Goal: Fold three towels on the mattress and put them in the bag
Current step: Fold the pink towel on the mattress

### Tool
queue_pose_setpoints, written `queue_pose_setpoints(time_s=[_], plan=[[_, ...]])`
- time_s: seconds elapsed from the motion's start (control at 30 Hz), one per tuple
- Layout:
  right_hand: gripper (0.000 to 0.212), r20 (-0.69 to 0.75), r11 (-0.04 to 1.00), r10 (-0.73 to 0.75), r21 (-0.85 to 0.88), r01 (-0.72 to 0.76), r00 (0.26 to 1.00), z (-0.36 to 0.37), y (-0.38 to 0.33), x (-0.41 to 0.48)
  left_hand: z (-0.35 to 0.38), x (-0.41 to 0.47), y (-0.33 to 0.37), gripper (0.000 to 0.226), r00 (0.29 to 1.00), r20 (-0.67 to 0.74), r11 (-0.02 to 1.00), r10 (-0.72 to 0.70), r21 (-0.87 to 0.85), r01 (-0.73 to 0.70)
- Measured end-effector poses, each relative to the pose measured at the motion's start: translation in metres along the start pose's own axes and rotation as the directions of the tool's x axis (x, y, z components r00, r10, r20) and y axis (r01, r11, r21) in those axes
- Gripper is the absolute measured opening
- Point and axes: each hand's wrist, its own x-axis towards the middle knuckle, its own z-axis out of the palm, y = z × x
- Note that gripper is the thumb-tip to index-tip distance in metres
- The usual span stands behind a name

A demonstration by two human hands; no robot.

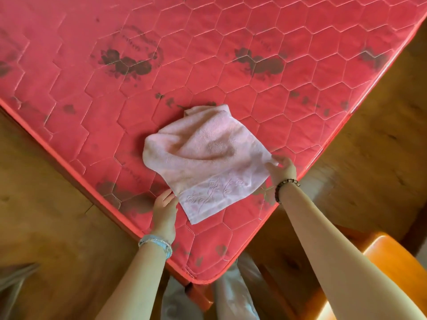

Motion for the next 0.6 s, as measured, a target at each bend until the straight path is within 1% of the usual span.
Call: queue_pose_setpoints(time_s=[0.13,0.23,0.33,0.4,0.47,0.5,0.57,0.6], plan=[[0.040,-0.044,0.997,0.076,0.023,-0.076,0.996,-0.001,0.004,0.015,0.003,0.000,-0.005,0.028,0.999,0.028,1.000,-0.024,-0.005,0.025],[0.037,-0.002,0.993,0.112,0.038,-0.112,0.994,-0.003,0.009,0.021,0.003,-0.002,-0.011,0.027,0.996,0.083,0.999,-0.045,-0.019,0.047],[0.034,-0.003,0.984,0.156,0.087,-0.155,0.988,-0.003,0.014,0.021,0.003,-0.005,-0.019,0.030,0.994,0.084,0.996,-0.066,-0.052,0.071],[0.032,0.004,0.976,0.187,0.114,-0.186,0.982,-0.003,0.013,0.019,0.003,-0.009,-0.023,0.028,0.991,0.099,0.992,-0.091,-0.078,0.099],[0.030,0.061,0.948,0.236,0.206,-0.244,0.970,-0.003,0.012,0.017,0.003,-0.014,-0.023,0.020,0.986,0.135,0.989,-0.096,-0.096,0.109],[0.024,0.103,0.921,0.261,0.271,-0.279,0.960,-0.003,0.011,0.014,0.003,-0.018,-0.022,0.017,0.985,0.148,0.989,-0.086,-0.110,0.102],[0.013,0.182,0.854,0.298,0.388,-0.347,0.937,-0.005,0.004,0.004,0.002,-0.026,-0.015,0.019,0.986,0.161,0.987,-0.047,-0.146,0.071],[0.016,0.218,0.813,0.313,0.442,-0.379,0.925,-0.007,0.000,-0.003,0.000,-0.030,-0.011,0.023,0.985,0.170,0.986,-0.021,-0.160,0.049]])
